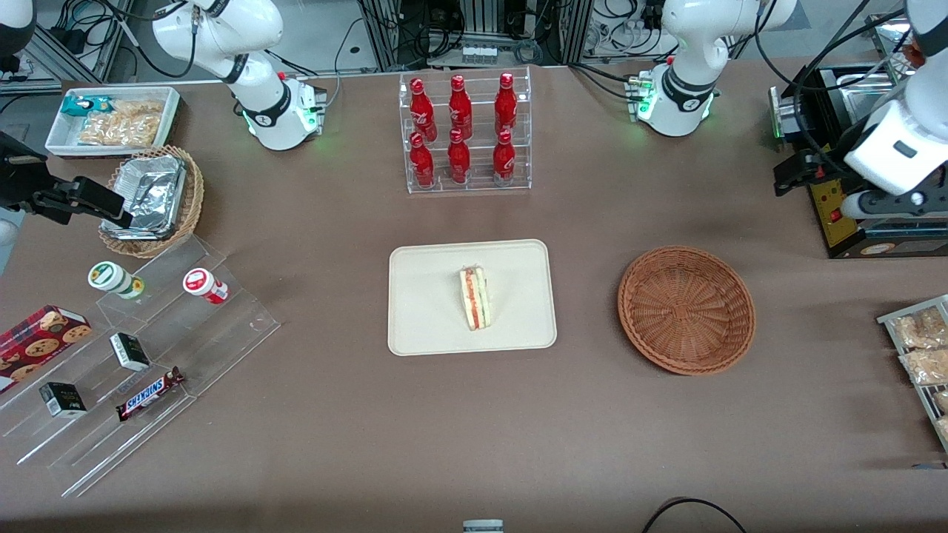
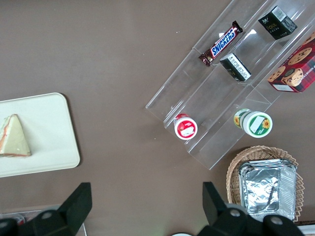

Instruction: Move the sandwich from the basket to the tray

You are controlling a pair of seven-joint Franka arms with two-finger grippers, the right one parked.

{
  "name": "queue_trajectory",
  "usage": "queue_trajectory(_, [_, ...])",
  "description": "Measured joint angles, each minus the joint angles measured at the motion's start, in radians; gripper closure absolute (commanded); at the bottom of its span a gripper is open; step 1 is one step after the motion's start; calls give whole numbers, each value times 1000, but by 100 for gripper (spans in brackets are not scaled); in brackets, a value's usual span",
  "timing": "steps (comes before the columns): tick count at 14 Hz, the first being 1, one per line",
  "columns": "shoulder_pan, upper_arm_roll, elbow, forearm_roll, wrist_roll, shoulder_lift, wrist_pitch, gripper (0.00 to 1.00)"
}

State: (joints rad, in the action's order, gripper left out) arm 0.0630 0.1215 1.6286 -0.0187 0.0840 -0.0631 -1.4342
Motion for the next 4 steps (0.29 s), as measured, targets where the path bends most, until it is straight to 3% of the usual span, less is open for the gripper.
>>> queue_trajectory(4, [0,-23,-4,-4,-3,-15,-2,0])
